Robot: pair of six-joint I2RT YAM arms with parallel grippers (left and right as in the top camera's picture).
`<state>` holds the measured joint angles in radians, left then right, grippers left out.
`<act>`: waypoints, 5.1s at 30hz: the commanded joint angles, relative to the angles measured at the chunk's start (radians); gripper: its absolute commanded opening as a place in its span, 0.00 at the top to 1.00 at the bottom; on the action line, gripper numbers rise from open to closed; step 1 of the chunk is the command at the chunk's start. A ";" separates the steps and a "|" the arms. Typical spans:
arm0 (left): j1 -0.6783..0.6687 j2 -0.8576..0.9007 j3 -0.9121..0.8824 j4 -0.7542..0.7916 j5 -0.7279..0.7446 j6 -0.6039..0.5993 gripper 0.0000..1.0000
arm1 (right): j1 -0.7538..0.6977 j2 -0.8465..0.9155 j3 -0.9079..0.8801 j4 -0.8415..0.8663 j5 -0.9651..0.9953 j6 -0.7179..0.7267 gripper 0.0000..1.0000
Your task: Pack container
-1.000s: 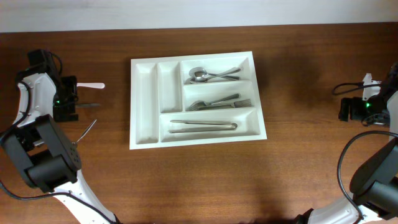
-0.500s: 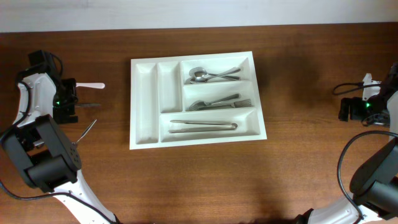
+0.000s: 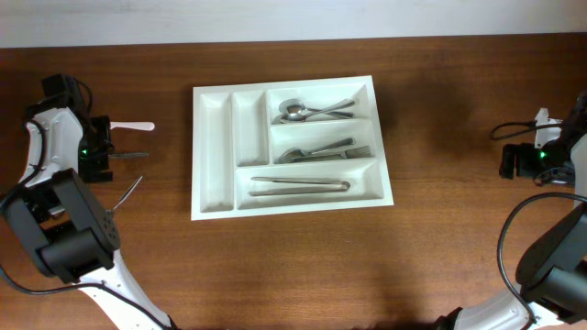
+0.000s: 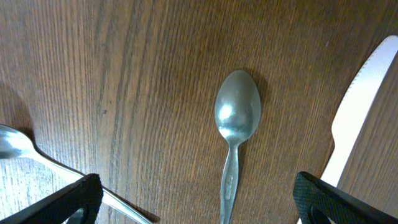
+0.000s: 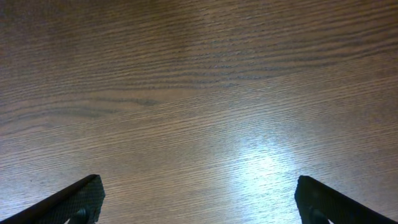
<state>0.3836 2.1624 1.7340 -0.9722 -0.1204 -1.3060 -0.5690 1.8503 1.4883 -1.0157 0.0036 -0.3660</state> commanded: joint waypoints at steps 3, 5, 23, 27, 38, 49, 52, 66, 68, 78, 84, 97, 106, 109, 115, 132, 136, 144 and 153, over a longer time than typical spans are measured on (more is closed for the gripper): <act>0.007 0.049 0.021 0.021 0.021 0.023 0.00 | -0.001 -0.011 0.001 0.003 0.008 0.007 0.01; 0.007 0.055 0.021 0.029 0.019 0.023 0.00 | -0.001 -0.011 0.001 0.003 0.008 0.007 0.01; 0.008 0.136 0.021 0.045 0.052 0.065 0.00 | -0.001 -0.011 0.001 0.003 0.008 0.007 0.01; 0.008 0.136 0.021 0.045 0.053 0.064 0.00 | -0.001 -0.011 0.001 0.003 0.008 0.007 0.01; 0.008 0.136 0.021 0.045 0.053 0.065 0.41 | -0.001 -0.011 0.001 0.003 0.008 0.007 0.01; 0.008 0.136 0.021 0.045 0.064 0.065 0.64 | -0.001 -0.011 0.001 0.003 0.008 0.007 0.01; 0.008 0.136 0.021 0.047 0.066 0.064 0.69 | -0.001 -0.011 0.001 0.003 0.008 0.007 0.01; 0.008 0.136 0.021 0.051 0.084 0.065 0.90 | -0.001 -0.011 0.001 0.003 0.008 0.007 0.01; 0.008 0.136 0.022 0.052 0.084 0.065 0.91 | -0.001 -0.011 0.001 0.003 0.008 0.007 0.01; 0.007 0.135 0.134 0.034 0.092 0.161 0.98 | -0.001 -0.011 0.001 0.003 0.008 0.007 0.01; -0.003 0.130 0.287 -0.026 0.128 0.266 0.98 | -0.001 -0.011 0.001 0.003 0.008 0.007 0.01; -0.250 0.121 0.488 -0.256 0.255 0.948 0.98 | -0.001 -0.011 0.001 0.003 0.008 0.007 0.01; -0.402 0.121 0.488 -0.293 0.113 1.049 0.98 | -0.001 -0.011 0.001 0.003 0.008 0.007 0.01; -0.420 0.123 0.486 -0.303 0.108 1.114 0.98 | -0.001 -0.011 0.001 0.003 0.008 0.007 0.01; -0.429 0.134 0.475 -0.323 0.108 1.159 0.98 | -0.001 -0.011 0.001 0.003 0.008 0.007 0.01; -0.520 0.194 0.453 -0.341 0.142 1.229 0.98 | -0.001 -0.011 0.001 0.003 0.008 0.007 0.01; -0.528 0.194 0.453 -0.330 0.142 1.228 0.98 | -0.001 -0.011 0.001 0.003 0.008 0.007 0.01; -0.523 0.194 0.453 -0.327 0.139 1.224 0.92 | -0.001 -0.011 0.001 0.003 0.008 0.007 0.01; -0.523 0.194 0.453 -0.293 0.138 1.225 0.60 | -0.001 -0.011 0.001 0.003 0.008 0.007 0.01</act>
<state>-0.1436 2.3508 2.1880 -1.2892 0.0151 -0.0959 -0.5690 1.8503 1.4883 -1.0157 0.0036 -0.3668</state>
